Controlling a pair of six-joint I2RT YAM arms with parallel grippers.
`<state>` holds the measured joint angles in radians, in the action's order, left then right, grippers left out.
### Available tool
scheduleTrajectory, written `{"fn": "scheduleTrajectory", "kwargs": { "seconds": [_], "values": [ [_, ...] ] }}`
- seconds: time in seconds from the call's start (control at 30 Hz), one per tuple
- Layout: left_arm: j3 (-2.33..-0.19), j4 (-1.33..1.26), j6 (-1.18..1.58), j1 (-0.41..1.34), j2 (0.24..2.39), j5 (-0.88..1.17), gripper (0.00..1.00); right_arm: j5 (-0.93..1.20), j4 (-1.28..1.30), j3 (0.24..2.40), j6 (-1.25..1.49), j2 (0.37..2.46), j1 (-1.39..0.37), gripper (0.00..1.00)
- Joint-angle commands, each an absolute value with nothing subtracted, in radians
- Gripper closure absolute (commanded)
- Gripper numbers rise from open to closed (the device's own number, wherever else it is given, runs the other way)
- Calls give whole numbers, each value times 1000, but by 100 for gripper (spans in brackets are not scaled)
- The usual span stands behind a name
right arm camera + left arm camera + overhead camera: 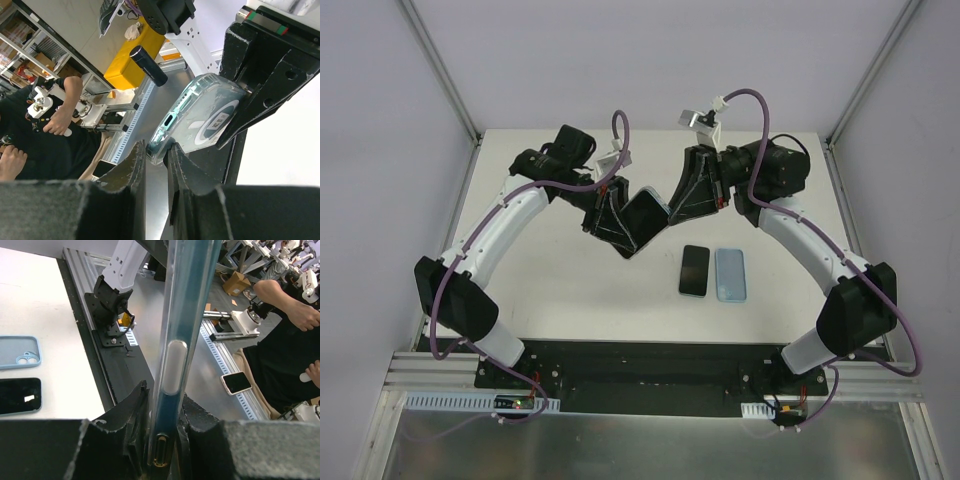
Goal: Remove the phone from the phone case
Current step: Remove the phone case from the phone.
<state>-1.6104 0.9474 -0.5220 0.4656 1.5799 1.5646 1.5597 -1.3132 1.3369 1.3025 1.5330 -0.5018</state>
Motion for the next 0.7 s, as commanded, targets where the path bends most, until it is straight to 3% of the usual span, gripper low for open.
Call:
{"fn": "scheduleTrajectory", "kwargs": {
  "seconds": [0.0,0.67],
  "values": [
    [-1654,796,-499,512,1669,1669,100,1516,-1506,1362,1359,1539,-706,100],
    [-1660,796,-509,520,1677,1692,100,1517,-1523,1387,1381,1565,-729,100]
  ]
}}
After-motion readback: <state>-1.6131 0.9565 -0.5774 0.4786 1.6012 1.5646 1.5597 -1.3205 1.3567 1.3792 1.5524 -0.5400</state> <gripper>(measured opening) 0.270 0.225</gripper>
